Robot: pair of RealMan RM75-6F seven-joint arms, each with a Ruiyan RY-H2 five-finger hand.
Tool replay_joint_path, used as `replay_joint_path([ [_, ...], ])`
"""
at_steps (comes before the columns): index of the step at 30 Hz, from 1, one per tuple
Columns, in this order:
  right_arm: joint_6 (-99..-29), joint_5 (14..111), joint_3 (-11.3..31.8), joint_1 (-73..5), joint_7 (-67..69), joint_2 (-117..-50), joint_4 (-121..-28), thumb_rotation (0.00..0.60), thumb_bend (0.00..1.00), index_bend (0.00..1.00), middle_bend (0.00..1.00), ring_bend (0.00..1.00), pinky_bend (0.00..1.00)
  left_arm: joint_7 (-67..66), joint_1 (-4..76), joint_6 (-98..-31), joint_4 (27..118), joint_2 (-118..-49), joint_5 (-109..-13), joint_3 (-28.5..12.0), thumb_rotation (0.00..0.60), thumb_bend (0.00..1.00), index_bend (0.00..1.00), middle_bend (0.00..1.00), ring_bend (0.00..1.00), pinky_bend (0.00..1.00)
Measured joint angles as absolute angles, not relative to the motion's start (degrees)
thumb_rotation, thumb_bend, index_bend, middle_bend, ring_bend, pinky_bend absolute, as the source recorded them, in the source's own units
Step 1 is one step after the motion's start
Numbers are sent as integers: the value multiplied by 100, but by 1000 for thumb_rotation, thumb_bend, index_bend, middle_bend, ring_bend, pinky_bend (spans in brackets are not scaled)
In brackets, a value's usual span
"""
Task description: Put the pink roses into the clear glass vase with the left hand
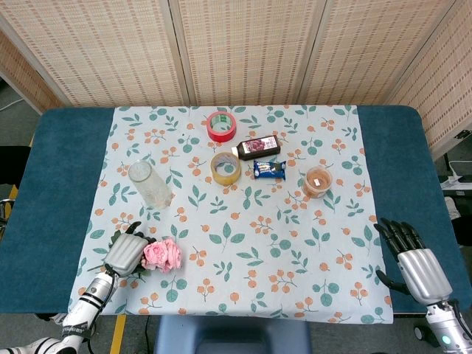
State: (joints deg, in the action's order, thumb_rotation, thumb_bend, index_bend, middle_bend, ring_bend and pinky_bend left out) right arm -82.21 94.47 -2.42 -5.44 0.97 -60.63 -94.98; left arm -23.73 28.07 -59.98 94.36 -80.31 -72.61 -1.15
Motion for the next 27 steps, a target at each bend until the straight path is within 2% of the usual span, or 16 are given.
replay_joint_path([
  [9,-8176,9384,-226,-555,94,-6069,-9480,600,183,0,0,0,0,-256,2489,-6985,9596,-7600,-8138,-276,600,559,728,796,429,147],
  [15,-8090,9330,-223,-584,76,-6079,-9473,600,183,0,0,0,0,2037,2303,-7766,9668,-7250,-8354,-745,600,558,720,799,429,150],
  [18,-8070,9304,-223,-587,66,-6078,-9478,600,183,0,0,0,0,3080,2327,-7952,9709,-7115,-8260,-1196,600,559,729,810,430,153],
  [22,-8060,9227,-197,-584,30,-6079,-9488,600,182,0,0,0,0,4133,2550,-8030,9686,-7020,-7887,-2100,600,560,729,815,430,154],
  [25,-8027,9177,-188,-585,-20,-6097,-9481,600,183,0,0,0,0,4356,2866,-8066,9473,-7078,-7574,-2740,600,562,726,812,430,163],
  [27,-7983,9142,-183,-594,-57,-6114,-9475,600,183,0,0,0,0,4396,3077,-8048,9231,-7156,-7415,-2987,600,561,725,811,430,164],
])
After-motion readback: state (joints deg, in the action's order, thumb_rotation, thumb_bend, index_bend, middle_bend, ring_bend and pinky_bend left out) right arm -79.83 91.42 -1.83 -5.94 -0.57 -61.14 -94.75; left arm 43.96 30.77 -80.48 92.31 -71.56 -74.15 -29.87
